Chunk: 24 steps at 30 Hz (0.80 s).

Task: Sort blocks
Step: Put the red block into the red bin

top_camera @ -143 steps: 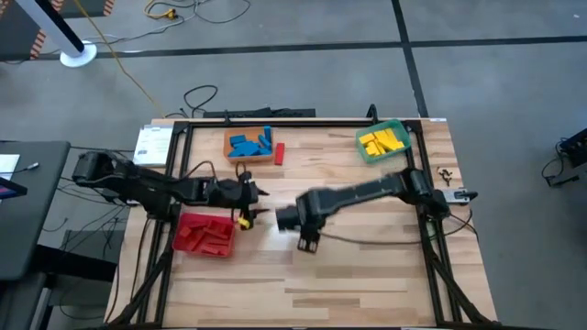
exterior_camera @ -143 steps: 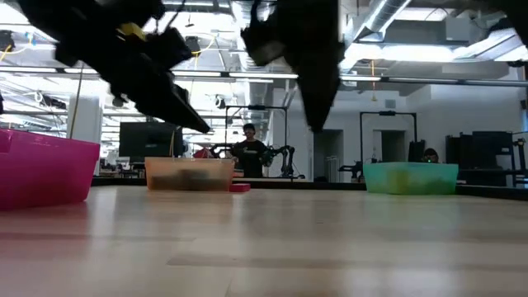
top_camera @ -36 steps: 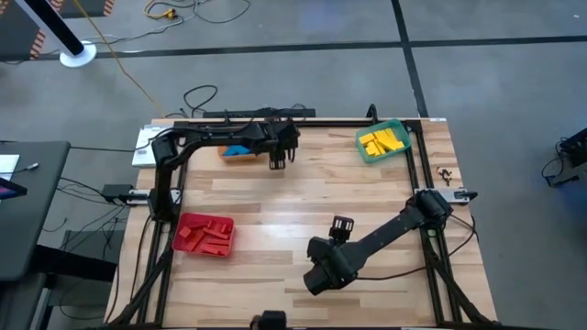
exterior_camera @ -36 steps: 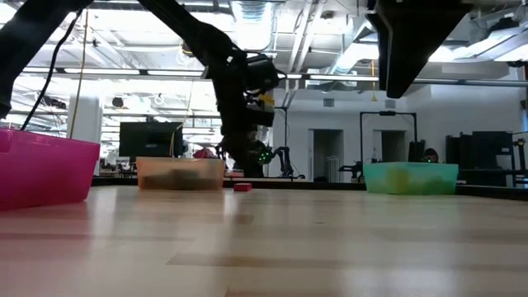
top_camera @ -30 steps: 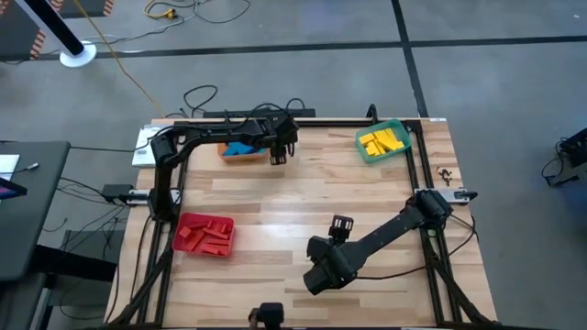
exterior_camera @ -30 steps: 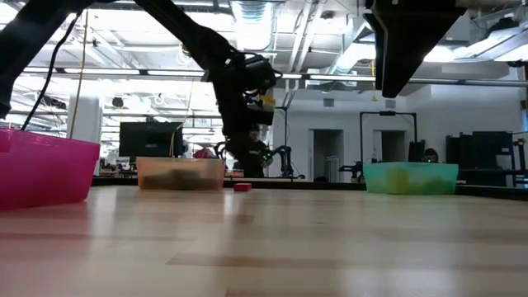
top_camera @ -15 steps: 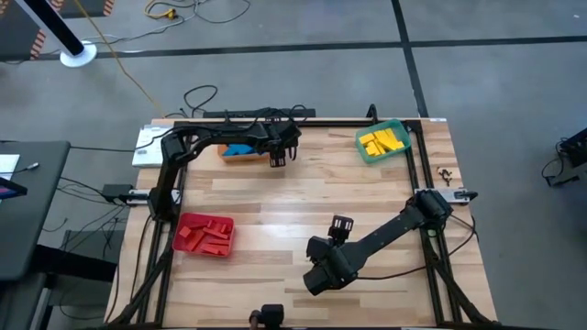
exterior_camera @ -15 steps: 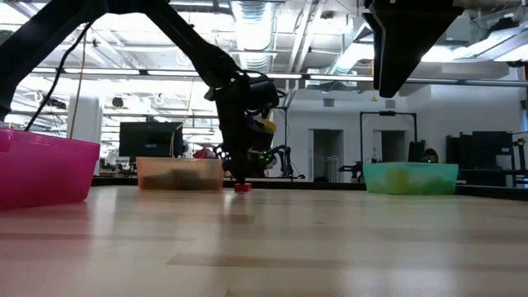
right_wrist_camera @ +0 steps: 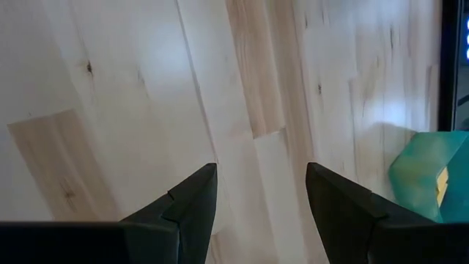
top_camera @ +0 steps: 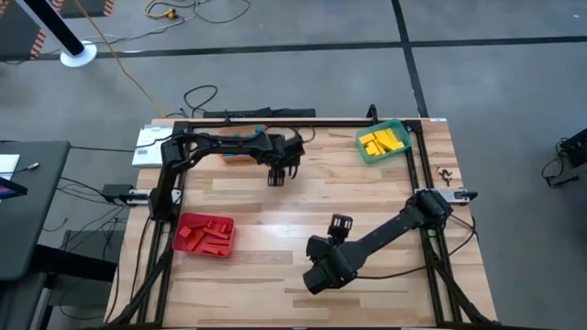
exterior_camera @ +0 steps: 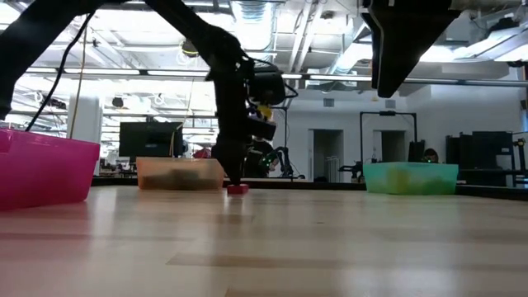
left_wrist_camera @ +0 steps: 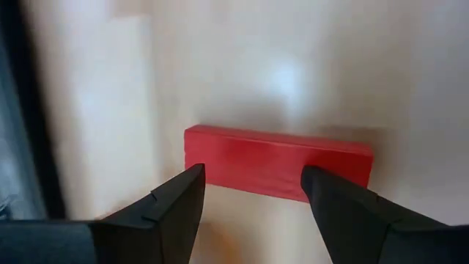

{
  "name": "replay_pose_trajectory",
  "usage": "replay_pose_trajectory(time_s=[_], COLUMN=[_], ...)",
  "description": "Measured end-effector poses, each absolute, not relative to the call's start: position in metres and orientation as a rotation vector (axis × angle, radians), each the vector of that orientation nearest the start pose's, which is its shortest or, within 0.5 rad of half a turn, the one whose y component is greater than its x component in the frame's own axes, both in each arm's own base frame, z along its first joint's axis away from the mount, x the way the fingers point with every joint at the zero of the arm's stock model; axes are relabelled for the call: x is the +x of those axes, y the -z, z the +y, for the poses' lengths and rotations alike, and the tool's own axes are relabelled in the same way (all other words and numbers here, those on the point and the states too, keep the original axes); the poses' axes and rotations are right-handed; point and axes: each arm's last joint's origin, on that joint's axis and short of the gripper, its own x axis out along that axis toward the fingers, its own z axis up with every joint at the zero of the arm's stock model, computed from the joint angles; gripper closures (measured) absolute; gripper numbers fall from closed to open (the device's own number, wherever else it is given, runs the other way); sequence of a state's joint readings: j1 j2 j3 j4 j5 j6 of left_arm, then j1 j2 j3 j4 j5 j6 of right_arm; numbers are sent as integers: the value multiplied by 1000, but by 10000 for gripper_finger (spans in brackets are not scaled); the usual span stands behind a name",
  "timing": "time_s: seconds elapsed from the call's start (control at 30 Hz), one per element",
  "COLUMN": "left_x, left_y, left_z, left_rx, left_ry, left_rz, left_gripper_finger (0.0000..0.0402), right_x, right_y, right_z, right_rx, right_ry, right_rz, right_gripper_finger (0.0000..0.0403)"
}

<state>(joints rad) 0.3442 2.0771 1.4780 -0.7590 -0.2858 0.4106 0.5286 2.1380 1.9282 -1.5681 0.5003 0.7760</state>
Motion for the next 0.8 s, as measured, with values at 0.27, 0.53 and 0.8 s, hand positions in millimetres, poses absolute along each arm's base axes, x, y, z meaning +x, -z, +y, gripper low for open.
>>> replay_pose_trajectory(time_s=[0.27,0.53,0.8], left_x=[390,393,374], left_y=[-171,-206,-246], left_z=[90,54,37], left_rx=[234,272,109], left_ry=[-27,26,-121], left_rz=[1398,1358,1259], left_gripper_finger=[166,166,166], right_x=[348,348,347], right_y=[-243,-243,-243], right_z=[187,187,187], right_rx=[-273,-283,-300], right_ry=[538,543,536], right_rz=[1389,1379,1378], right_gripper_finger=[180,180,180])
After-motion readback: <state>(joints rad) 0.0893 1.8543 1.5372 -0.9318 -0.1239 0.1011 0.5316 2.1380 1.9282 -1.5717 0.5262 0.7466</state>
